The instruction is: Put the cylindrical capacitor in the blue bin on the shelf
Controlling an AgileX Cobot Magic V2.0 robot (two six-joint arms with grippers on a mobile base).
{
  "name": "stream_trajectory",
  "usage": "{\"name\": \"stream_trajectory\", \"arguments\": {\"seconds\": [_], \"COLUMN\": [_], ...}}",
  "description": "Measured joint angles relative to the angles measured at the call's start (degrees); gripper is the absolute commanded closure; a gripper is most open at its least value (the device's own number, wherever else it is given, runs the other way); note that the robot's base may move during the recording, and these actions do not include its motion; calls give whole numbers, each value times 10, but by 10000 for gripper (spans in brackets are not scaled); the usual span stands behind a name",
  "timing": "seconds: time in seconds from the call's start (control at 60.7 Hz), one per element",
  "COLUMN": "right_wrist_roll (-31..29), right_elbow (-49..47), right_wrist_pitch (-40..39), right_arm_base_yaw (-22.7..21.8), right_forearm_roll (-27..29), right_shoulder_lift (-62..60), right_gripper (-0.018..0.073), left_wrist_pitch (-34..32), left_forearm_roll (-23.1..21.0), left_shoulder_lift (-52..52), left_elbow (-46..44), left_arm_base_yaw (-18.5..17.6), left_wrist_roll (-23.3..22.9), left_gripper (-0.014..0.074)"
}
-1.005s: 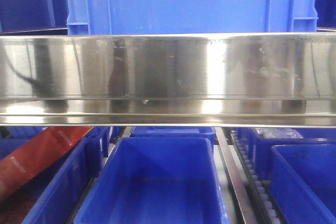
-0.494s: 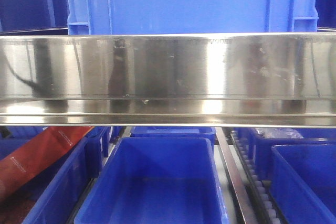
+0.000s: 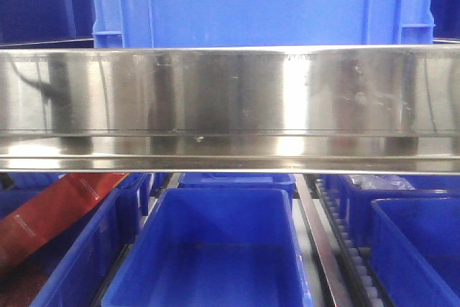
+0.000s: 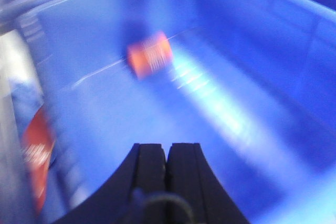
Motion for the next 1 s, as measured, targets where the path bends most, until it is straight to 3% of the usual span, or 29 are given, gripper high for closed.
{"name": "stream_trajectory", "arguments": {"seconds": [0.214, 0.61, 0.807, 1.005], "right_wrist_roll": [0, 1, -23, -49], "right_elbow": [0, -27, -125, -284], "right_wrist_pitch": [8, 8, 8, 33], "right_arm_base_yaw": [0, 3, 50, 125], "right_forearm_roll": [0, 1, 1, 1], "right_shoulder_lift": [0, 27, 109, 238], "right_gripper": [721, 721, 721, 721], "left_wrist_pitch": [-59, -221, -208, -166], "left_forearm_roll": [-9, -9, -14, -24], "left_shoulder_lift": [-151, -464, -555, -568], "left_elbow": [164, 487, 550, 557], "left_arm_base_yaw": [29, 30, 30, 30], "left_wrist_roll": [-1, -45, -46, -47], "left_gripper": [707, 707, 707, 707]}}
